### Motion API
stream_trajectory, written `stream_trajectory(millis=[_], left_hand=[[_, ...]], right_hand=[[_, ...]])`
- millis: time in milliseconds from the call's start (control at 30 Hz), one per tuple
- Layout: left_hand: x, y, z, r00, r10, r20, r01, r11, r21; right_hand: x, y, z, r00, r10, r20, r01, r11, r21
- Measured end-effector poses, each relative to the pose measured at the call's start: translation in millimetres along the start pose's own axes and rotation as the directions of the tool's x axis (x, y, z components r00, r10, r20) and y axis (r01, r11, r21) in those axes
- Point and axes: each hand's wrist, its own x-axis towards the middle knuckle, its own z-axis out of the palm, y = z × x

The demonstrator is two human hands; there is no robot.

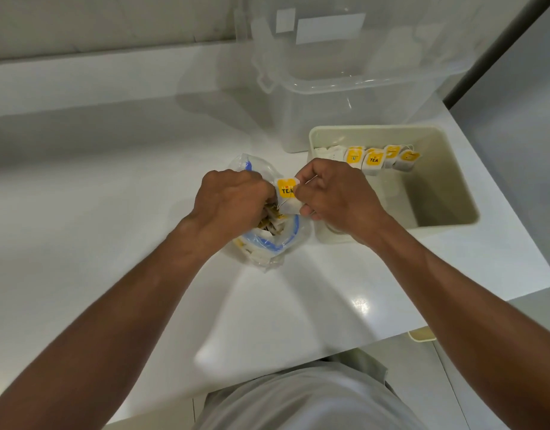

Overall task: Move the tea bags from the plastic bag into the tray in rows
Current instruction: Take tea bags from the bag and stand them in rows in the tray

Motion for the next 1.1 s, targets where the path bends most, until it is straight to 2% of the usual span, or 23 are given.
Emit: stream_trajectory(millis=[167,267,433,567,667,733,867,1000,1100], left_hand=[[3,5,9,0.996,0.072,-0.048,-0.069,0.996,0.048],[5,10,18,0.994,0.108,-0.001,-0.108,0.994,0.028],[4,7,24,0.995,0.099,0.015,-0.097,0.989,-0.108],[5,-4,11,0.996,0.047,0.075,-0.027,0.967,-0.255],[7,-12,6,0.994,0.066,0.085,-0.039,0.955,-0.293],[7,-11,5,0.986,0.113,0.126,-0.073,0.956,-0.283],[1,2,9,0.981,0.145,0.131,-0.129,0.984,-0.127],[3,0,7,0.991,0.073,0.111,-0.045,0.972,-0.23],[8,-13,-4,0.987,0.028,0.157,0.027,0.942,-0.334]], right_hand=[[-4,0,3,1.0,0.018,-0.02,-0.019,1.0,-0.024],[-5,-1,2,0.999,-0.004,-0.037,0.001,0.995,-0.099],[-7,-1,1,0.999,-0.01,-0.039,0.005,0.991,-0.131],[-8,-1,1,0.999,-0.005,-0.042,0.0,0.994,-0.112],[-9,-1,1,0.999,-0.004,-0.047,-0.001,0.994,-0.109],[-8,-2,1,0.999,-0.005,-0.054,-0.001,0.994,-0.109],[-7,-4,1,0.999,-0.002,-0.042,-0.004,0.992,-0.129],[-9,-2,-2,0.999,-0.001,-0.054,-0.003,0.997,-0.075],[-8,-1,-4,0.998,0.001,-0.066,-0.005,0.999,-0.051]])
